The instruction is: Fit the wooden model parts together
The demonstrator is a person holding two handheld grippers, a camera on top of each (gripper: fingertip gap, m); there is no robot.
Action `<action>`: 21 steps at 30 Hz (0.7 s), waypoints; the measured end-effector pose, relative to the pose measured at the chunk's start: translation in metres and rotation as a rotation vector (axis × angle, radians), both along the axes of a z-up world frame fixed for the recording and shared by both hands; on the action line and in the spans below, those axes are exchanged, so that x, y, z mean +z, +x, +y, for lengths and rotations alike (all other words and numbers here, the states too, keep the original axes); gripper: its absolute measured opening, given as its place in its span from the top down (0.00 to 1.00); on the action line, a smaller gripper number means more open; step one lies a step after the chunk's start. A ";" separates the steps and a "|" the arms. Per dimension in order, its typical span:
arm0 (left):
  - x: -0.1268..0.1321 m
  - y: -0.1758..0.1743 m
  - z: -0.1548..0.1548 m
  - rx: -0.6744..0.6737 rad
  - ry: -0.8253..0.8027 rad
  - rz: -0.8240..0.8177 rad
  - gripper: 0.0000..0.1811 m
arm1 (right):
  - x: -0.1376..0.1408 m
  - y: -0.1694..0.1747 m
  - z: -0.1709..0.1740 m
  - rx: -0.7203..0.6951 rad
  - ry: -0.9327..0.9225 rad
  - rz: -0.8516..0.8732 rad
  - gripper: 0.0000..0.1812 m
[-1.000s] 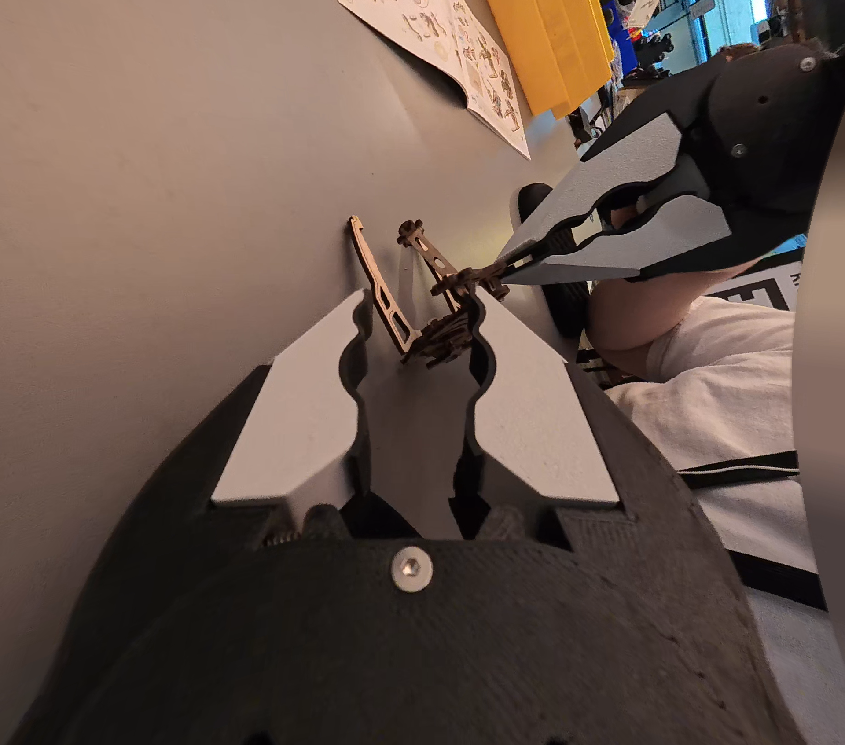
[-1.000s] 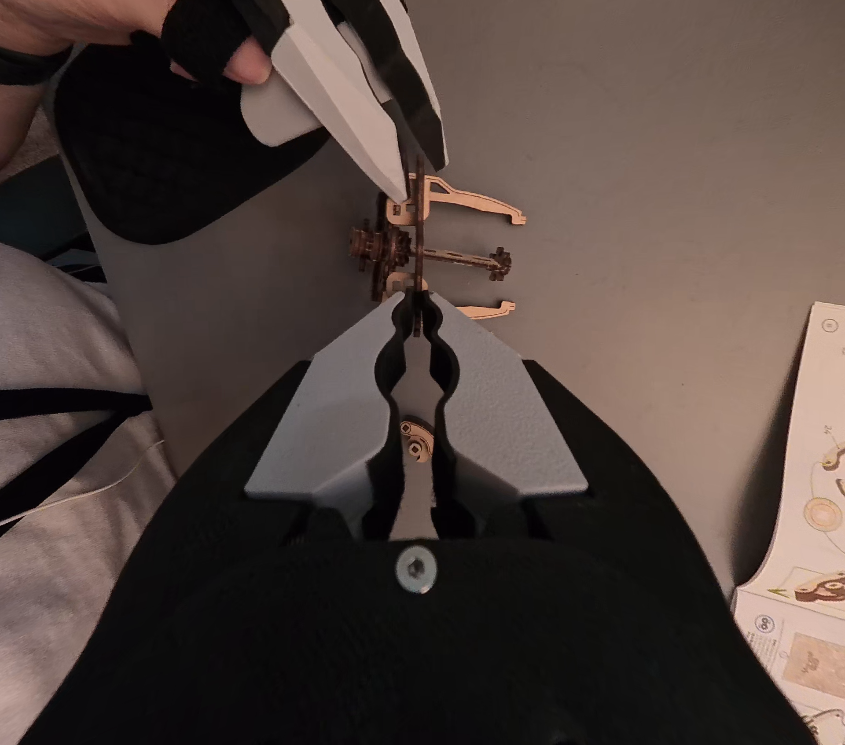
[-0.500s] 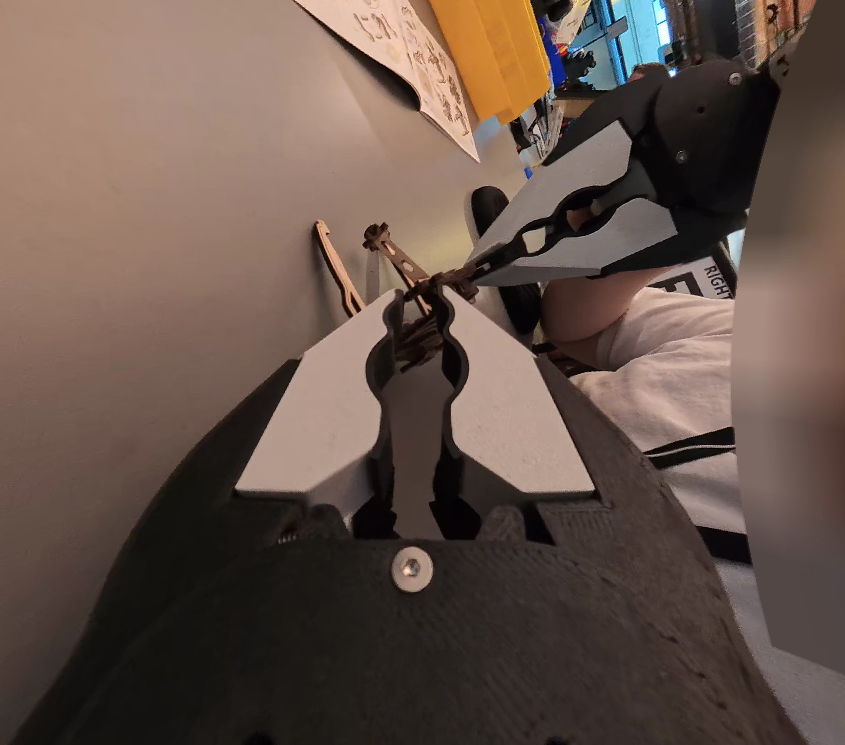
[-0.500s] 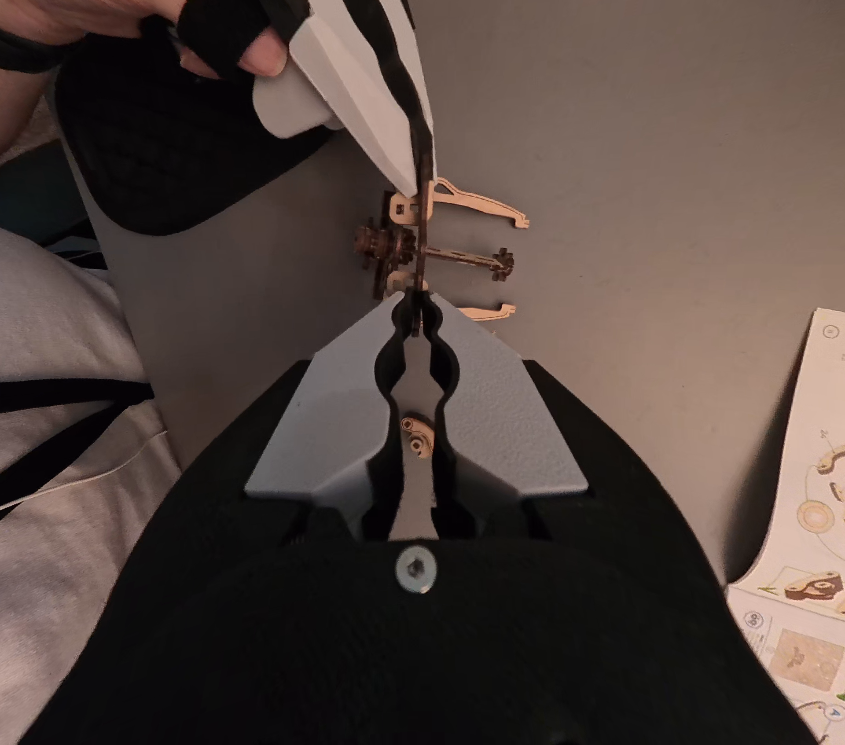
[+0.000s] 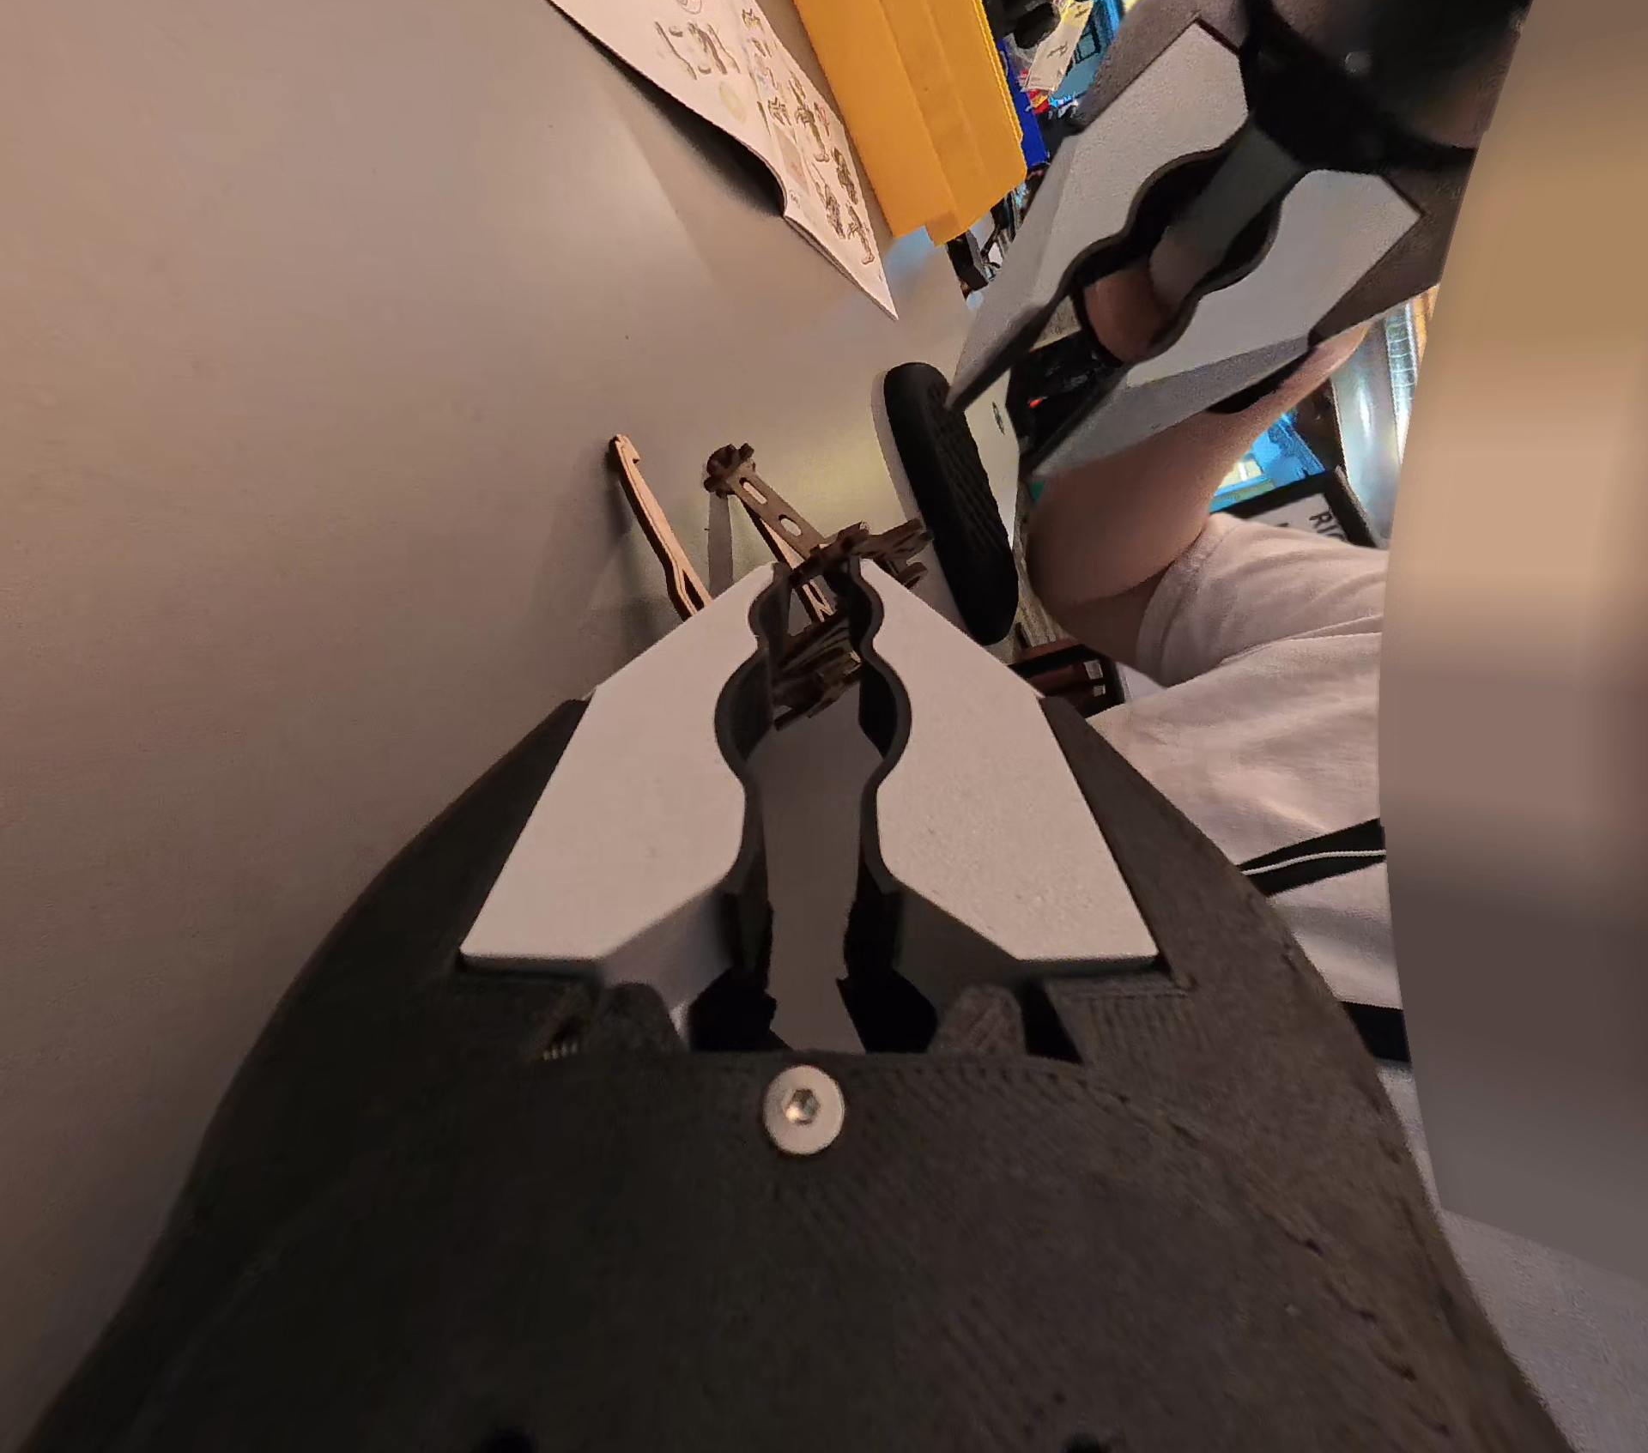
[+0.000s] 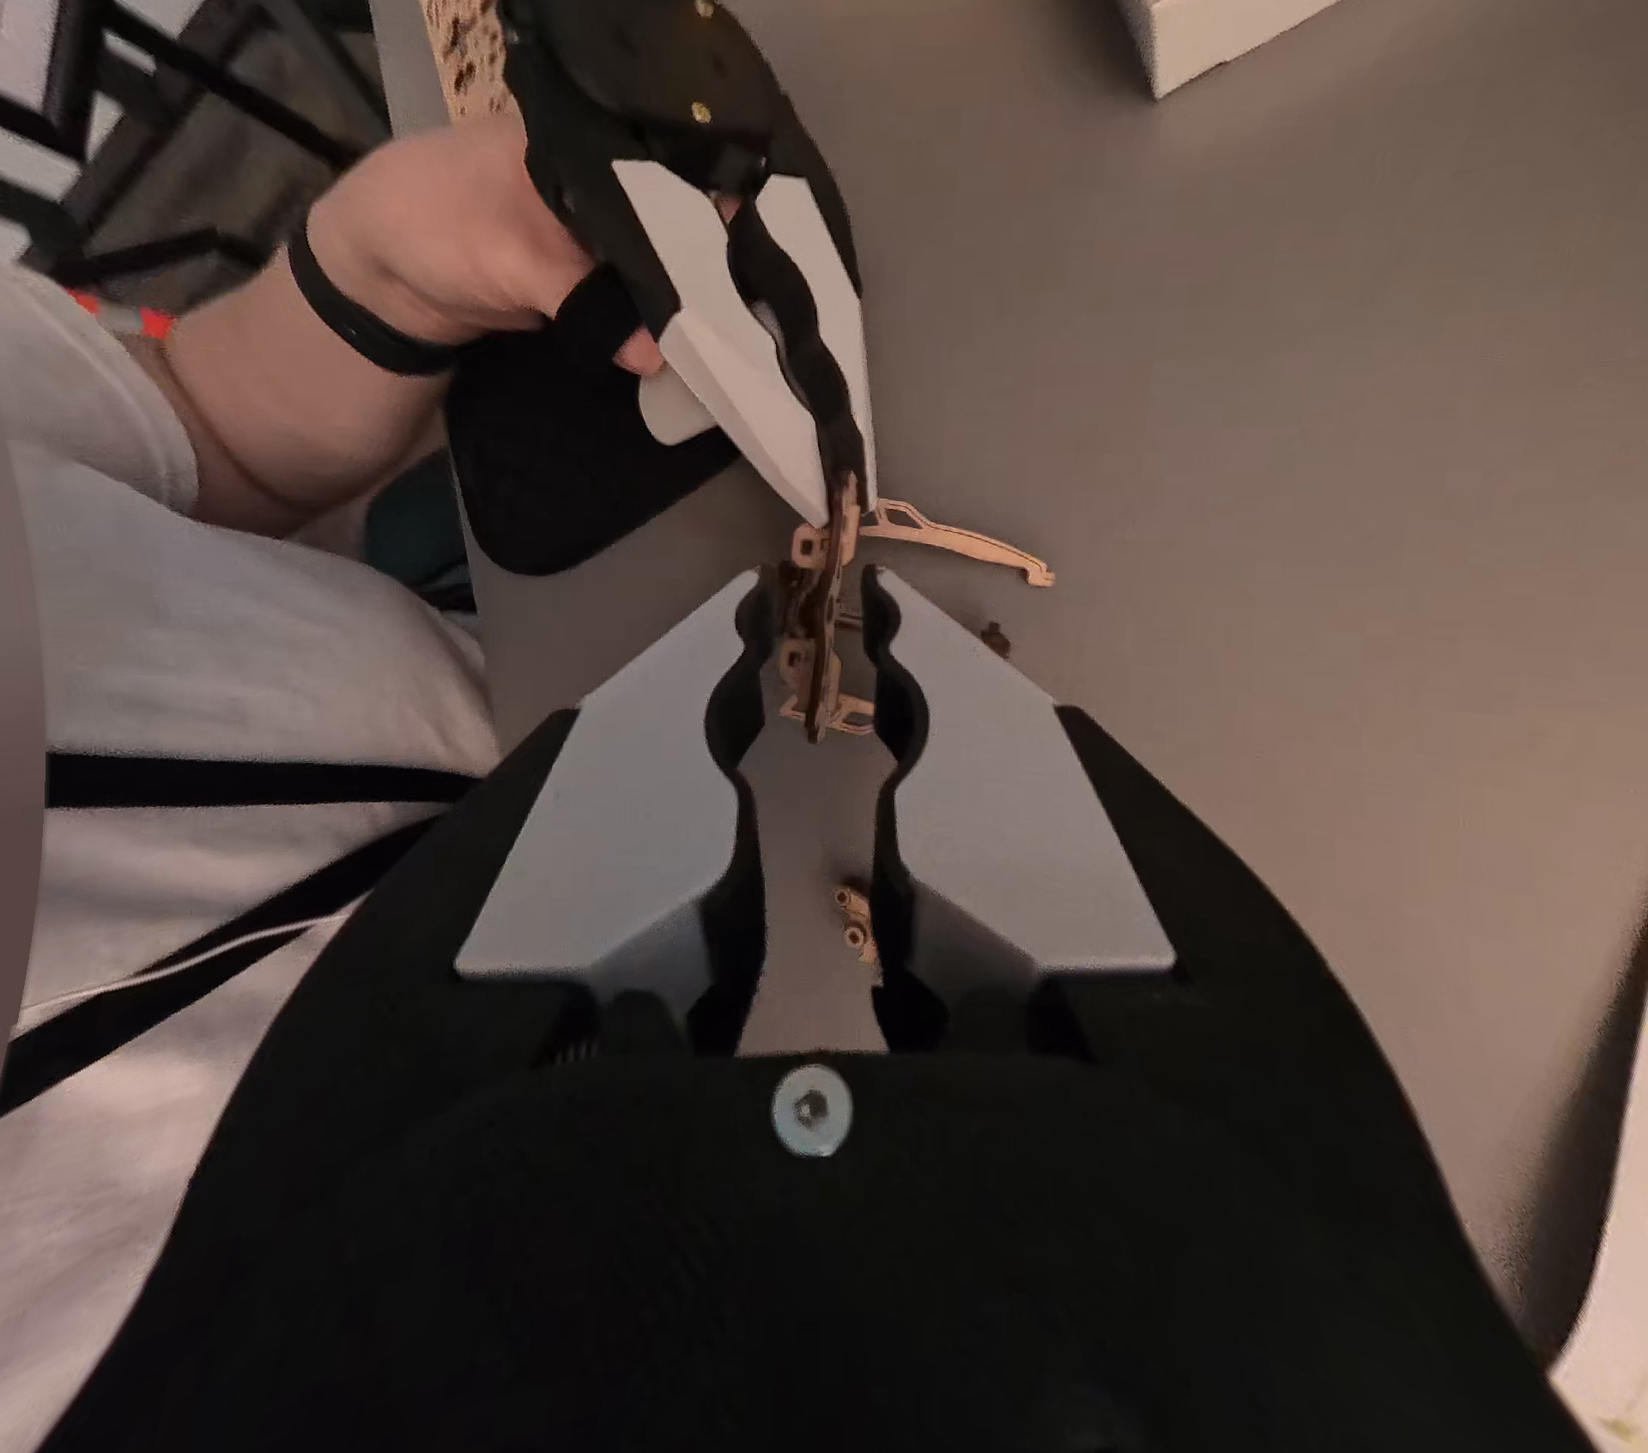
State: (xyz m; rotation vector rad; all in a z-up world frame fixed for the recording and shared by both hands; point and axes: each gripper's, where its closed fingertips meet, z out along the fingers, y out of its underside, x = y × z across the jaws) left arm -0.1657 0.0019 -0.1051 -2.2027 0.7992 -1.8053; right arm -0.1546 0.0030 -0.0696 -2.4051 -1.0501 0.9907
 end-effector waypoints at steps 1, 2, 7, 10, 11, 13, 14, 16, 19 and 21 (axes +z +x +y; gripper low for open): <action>0.000 0.000 0.000 0.001 0.003 0.001 0.95 | -0.006 -0.004 0.000 0.033 -0.011 -0.035 0.90; 0.000 0.000 0.000 -0.001 0.004 0.001 0.95 | -0.013 -0.008 0.001 0.052 -0.024 -0.070 0.90; 0.000 0.001 0.000 -0.004 0.015 0.002 0.95 | -0.035 -0.014 -0.006 0.124 -0.115 -0.162 0.91; 0.000 0.001 -0.001 -0.010 0.029 0.009 0.95 | -0.037 -0.016 -0.006 0.144 -0.125 -0.159 0.96; 0.000 0.002 -0.001 -0.012 0.030 0.009 0.95 | -0.037 -0.017 -0.005 0.144 -0.130 -0.157 0.96; 0.000 0.002 -0.002 -0.017 0.033 0.010 0.95 | -0.038 -0.019 -0.005 0.151 -0.145 -0.155 0.95; 0.000 0.002 -0.002 -0.016 0.034 0.009 0.95 | -0.039 -0.018 -0.005 0.153 -0.148 -0.156 0.96; 0.000 0.002 -0.002 -0.019 0.037 0.011 0.95 | -0.039 -0.018 -0.007 0.158 -0.165 -0.153 0.96; -0.001 0.002 -0.002 -0.020 0.044 0.013 0.95 | -0.039 -0.018 -0.006 0.156 -0.175 -0.145 0.96; -0.001 0.001 -0.002 -0.019 0.046 0.012 0.95 | -0.039 -0.019 -0.007 0.160 -0.174 -0.146 0.96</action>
